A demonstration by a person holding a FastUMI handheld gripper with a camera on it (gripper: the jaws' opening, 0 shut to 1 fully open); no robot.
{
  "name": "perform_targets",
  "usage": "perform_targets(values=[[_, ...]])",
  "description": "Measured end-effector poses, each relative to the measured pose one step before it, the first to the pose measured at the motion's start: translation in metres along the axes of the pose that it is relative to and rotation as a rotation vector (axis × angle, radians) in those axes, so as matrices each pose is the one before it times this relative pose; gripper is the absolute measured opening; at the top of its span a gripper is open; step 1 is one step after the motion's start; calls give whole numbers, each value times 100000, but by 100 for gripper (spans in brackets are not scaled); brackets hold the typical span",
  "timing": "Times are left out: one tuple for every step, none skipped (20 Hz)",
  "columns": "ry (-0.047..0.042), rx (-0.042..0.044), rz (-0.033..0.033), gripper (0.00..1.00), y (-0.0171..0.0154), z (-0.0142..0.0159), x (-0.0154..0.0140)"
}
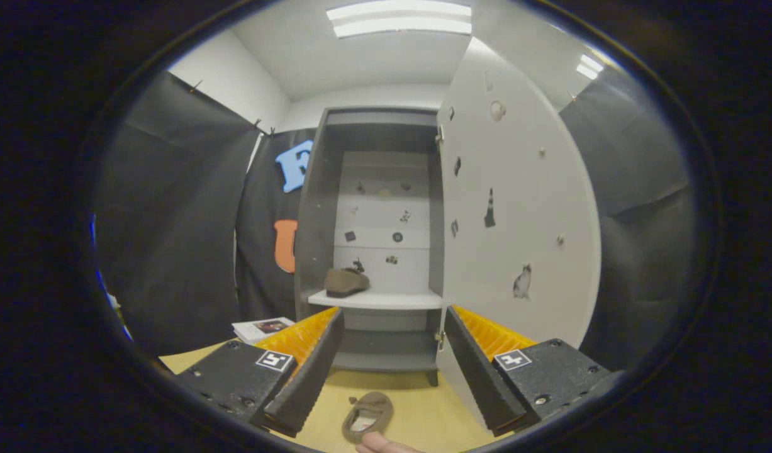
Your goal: Open the shoe cabinet door, grab the shoes and put them into the shoe cabinet, then close the shoe cabinet door.
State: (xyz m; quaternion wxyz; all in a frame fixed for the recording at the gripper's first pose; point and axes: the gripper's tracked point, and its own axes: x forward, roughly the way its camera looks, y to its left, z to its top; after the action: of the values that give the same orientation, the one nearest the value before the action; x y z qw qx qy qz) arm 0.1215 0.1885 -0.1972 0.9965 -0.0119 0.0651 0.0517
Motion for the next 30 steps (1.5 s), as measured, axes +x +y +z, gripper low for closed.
perform_targets(values=[[4704, 940, 653, 100, 432, -2141, 799], [4593, 873, 760, 100, 449, -2028, 972], [4192, 727, 529, 100, 357, -1841, 924], [3415, 361, 9, 100, 193, -1755, 1035], [2641, -181, -287, 100, 78, -1572, 1003], [2751, -923, 83, 100, 118, -1595, 1088], [2977, -1223, 462, 100, 278, -1886, 1102], [4032, -719, 487, 100, 207, -2026, 897], [4059, -272, 1193, 100, 519, -2026, 809], [4206, -206, 1548, 100, 576, -1757, 799], [4281, -490, 1704, 100, 578, -1770, 986], [4095, -342, 966, 100, 484, -1645, 864], [3052, -481, 1449, 100, 615, -1316, 932], [3427, -97, 1410, 100, 604, -1162, 684], [2638, 817, 1241, 100, 642, -900, 568], [2016, 628, 1231, 99, 583, -786, 648], [2083, 603, 989, 98, 454, -634, 544], [2246, 1094, -262, 91, 72, -706, 698], [1235, 1665, -81, 88, 6, -414, 597], [-428, 1785, 691, 83, 108, 63, 356], [-1060, 2016, 683, 81, 11, 74, 432], [130, 1016, -1601, 69, -472, -165, 584], [1422, 6, -797, 61, -329, -277, 432], [1900, 372, 1214, 53, 201, -377, 464], [2544, 233, 1388, 44, 162, -430, 432], [869, 173, 1154, 45, -36, -86, 372], [-686, 288, 1227, 45, -64, 126, 259], [-613, 1151, 1835, 40, 76, 79, 231], [-434, -149, 1223, 37, -92, -41, 122], [-449, -666, 348, 33, -194, 59, -11]])
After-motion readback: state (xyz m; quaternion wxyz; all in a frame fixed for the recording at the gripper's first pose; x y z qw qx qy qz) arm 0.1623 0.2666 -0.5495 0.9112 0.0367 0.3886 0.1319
